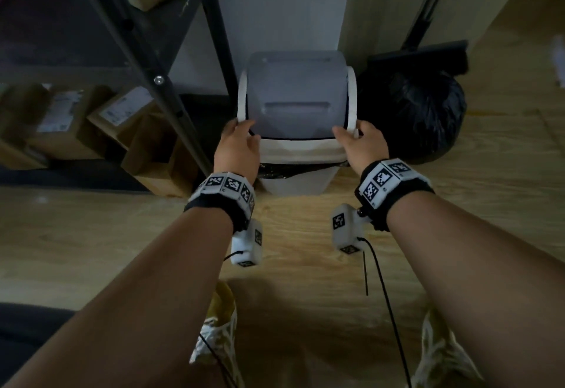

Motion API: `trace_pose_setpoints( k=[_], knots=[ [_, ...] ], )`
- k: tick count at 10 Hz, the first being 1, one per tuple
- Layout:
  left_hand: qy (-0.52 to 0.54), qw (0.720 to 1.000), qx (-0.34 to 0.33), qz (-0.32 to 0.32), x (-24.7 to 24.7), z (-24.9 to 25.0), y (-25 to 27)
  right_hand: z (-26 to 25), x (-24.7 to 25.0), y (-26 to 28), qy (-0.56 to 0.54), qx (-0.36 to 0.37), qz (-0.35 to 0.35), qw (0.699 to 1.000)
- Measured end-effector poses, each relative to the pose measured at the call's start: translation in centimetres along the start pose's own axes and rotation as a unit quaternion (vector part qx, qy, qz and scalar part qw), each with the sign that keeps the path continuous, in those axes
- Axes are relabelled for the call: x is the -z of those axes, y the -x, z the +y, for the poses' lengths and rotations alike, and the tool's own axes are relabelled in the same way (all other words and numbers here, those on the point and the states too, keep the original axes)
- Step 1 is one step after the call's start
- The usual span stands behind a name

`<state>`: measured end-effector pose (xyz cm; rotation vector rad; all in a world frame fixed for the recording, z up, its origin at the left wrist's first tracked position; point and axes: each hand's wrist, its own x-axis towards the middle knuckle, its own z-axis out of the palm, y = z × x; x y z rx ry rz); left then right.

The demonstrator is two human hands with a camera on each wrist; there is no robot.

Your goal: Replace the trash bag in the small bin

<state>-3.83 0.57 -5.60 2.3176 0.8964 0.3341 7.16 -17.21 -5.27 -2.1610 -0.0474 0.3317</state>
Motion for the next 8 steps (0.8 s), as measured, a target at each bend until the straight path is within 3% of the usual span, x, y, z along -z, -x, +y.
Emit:
trace_pose_setpoints(
  k=[4, 7, 8],
  knots=[
    [-0.012, 1.000, -0.010, 0.006, -0.6, 0.4, -2.8, -0.7, -1.0, -2.3, 0.016, 0.016, -0.002, 1.000],
    [-0.094, 0.989, -0.008, -0.110, 1.8, 1.8, 0.2, -1.4, 1.4, 1.2, 0.094, 0.014, -0.027, 0.995],
    [-0.129, 0.982, -0.027, -0.136, 3.6, 4.1, 2.4, -2.7, 3.5, 3.4, 0.168, 0.076, -0.030, 0.982]
  ],
)
